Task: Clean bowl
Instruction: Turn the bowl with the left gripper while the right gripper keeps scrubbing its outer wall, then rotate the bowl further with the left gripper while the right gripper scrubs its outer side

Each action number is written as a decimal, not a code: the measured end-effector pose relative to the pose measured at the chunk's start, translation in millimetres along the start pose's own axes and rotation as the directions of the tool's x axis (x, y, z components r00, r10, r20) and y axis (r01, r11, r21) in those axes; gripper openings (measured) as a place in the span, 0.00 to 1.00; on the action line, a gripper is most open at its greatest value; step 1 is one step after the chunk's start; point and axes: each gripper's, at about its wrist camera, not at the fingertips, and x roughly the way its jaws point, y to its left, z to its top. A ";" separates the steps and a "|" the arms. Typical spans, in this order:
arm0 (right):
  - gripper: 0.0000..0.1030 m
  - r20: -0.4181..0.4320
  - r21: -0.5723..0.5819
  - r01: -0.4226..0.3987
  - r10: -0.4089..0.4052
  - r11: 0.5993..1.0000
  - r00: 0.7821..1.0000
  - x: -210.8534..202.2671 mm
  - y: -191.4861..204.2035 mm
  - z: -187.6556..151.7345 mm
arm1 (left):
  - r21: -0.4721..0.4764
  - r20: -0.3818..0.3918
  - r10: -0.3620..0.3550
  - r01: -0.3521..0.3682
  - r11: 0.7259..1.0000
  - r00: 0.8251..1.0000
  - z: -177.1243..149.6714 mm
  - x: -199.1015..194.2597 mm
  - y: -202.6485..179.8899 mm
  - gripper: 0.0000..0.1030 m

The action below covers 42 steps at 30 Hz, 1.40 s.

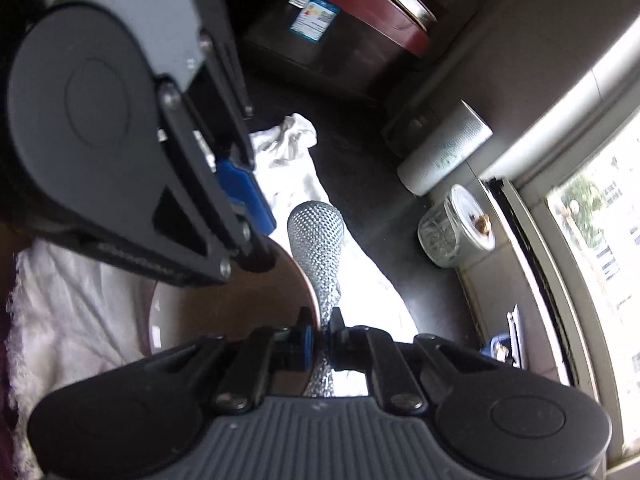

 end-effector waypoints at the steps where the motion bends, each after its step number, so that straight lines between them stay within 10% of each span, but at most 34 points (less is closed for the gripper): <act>1: 0.08 -0.003 0.039 -0.005 0.005 0.999 1.000 -0.2 -2.9 -1.7 | -0.072 -0.005 -0.017 0.017 0.997 1.000 -1.0 0.5 8.2 0.14; 7: 0.10 -0.011 0.164 -0.015 0.017 0.986 1.000 0.2 -6.7 -11.2 | -0.372 -0.020 -0.084 0.071 0.925 0.996 -15.4 6.7 46.2 0.14; 13: 0.11 0.009 0.236 -0.037 0.036 0.971 0.999 0.9 -7.4 -11.4 | -0.620 -0.032 -0.155 0.102 0.778 0.987 -36.4 18.2 77.8 0.15; 17: 0.12 0.009 0.261 -0.045 0.044 0.964 0.999 1.5 -6.9 -12.7 | -0.837 -0.021 -0.284 0.138 0.529 0.959 -68.7 35.7 102.7 0.15; 20: 0.12 0.000 0.293 -0.056 0.059 0.955 0.998 3.6 -9.1 -14.9 | -0.894 -0.004 -0.337 0.148 0.422 0.942 -85.5 43.6 106.6 0.15; 25: 0.13 -0.012 0.300 -0.060 0.066 0.952 0.998 6.0 -7.4 -18.8 | -0.629 -0.059 -0.203 0.122 0.768 0.977 -58.0 28.8 68.5 0.15; 30: 0.12 -0.016 0.218 -0.047 0.052 0.975 0.999 6.0 -4.5 -17.2 | -0.250 -0.052 -0.056 0.041 0.967 0.997 -30.5 14.1 30.4 0.15; 34: 0.08 -0.004 0.132 -0.015 0.016 0.991 1.000 3.0 -0.9 -9.6 | 0.087 -0.002 0.052 -0.052 0.995 0.999 -8.6 2.3 -0.1 0.15; 39: 0.08 0.028 0.019 0.034 -0.035 0.999 0.999 -3.2 5.2 1.7 | 0.356 0.085 0.129 -0.151 0.922 0.988 -8.5 -6.6 -34.2 0.11; 42: 0.08 0.033 0.019 0.032 -0.033 0.999 0.999 -3.8 5.4 0.9 | 0.177 0.048 0.074 -0.082 0.981 0.996 -5.3 -6.0 -13.6 0.11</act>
